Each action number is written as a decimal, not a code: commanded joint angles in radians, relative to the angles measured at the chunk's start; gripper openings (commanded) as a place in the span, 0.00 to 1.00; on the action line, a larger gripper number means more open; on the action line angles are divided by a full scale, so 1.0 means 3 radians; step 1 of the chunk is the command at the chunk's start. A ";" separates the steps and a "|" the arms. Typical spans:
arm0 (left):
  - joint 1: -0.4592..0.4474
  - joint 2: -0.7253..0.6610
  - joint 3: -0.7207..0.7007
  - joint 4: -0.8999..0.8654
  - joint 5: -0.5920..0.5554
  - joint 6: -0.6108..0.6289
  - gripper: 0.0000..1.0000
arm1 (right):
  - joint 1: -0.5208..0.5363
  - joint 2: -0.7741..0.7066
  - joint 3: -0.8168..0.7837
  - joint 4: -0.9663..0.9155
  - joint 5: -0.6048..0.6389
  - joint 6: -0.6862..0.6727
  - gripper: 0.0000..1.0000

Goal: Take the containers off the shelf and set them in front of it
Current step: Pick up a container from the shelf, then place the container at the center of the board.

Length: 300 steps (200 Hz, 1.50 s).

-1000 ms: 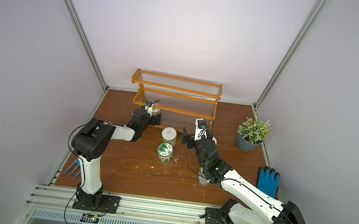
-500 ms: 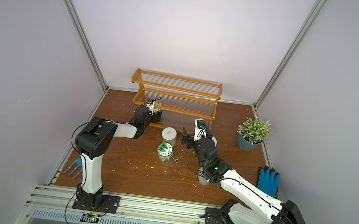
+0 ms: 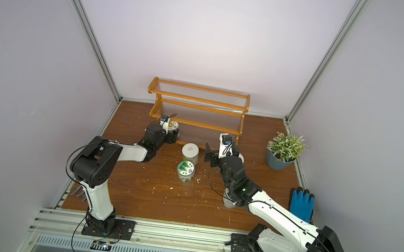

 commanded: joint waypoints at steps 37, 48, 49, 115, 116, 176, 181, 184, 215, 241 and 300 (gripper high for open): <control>-0.0029 -0.0402 -0.0135 -0.0003 0.0013 0.0070 0.62 | -0.0017 -0.0083 0.0013 0.0145 -0.0061 0.0037 0.99; -0.0044 -0.0446 -0.0135 -0.0068 0.0006 0.0084 0.62 | -0.0017 -0.0088 0.0023 0.0140 -0.0065 0.0025 0.99; -0.0045 -0.0450 -0.0134 -0.0074 0.0005 0.0084 0.62 | -0.0017 -0.0089 0.0023 0.0140 -0.0063 0.0025 0.99; -0.0309 -0.1233 -0.0702 -0.0532 -0.0238 -0.0069 0.62 | -0.0017 -0.0119 0.0044 0.0109 -0.0101 0.0030 0.99; -0.0313 -0.1253 -0.0706 -0.0546 -0.0237 -0.0077 0.62 | -0.0017 -0.0120 0.0044 0.0109 -0.0101 0.0032 0.99; -0.0644 -0.2568 -0.1006 -0.1617 -0.0296 -0.0139 0.63 | -0.0013 -0.0201 0.0021 0.0063 -0.0158 0.0061 0.99; -0.0709 -0.2673 -0.1016 -0.1712 -0.0347 -0.0146 0.64 | -0.0013 -0.0202 0.0015 0.0063 -0.0157 0.0069 0.99; -0.0744 -0.2725 -0.1022 -0.1765 -0.0366 -0.0153 0.64 | -0.0012 -0.0203 0.0013 0.0063 -0.0158 0.0068 0.99; -0.1204 -0.3062 -0.1149 -0.1996 -0.0484 -0.0282 0.64 | -0.0012 -0.0222 0.0003 0.0083 -0.0159 0.0081 0.99; -0.1582 -0.3178 -0.1220 -0.2068 -0.0586 -0.0271 0.65 | -0.0012 -0.0263 0.0024 0.0046 -0.0138 0.0081 0.99; -0.1779 -0.3779 -0.1489 -0.2184 -0.0168 -0.0218 0.64 | -0.0012 -0.0374 -0.0001 -0.0084 -0.0118 0.0098 0.99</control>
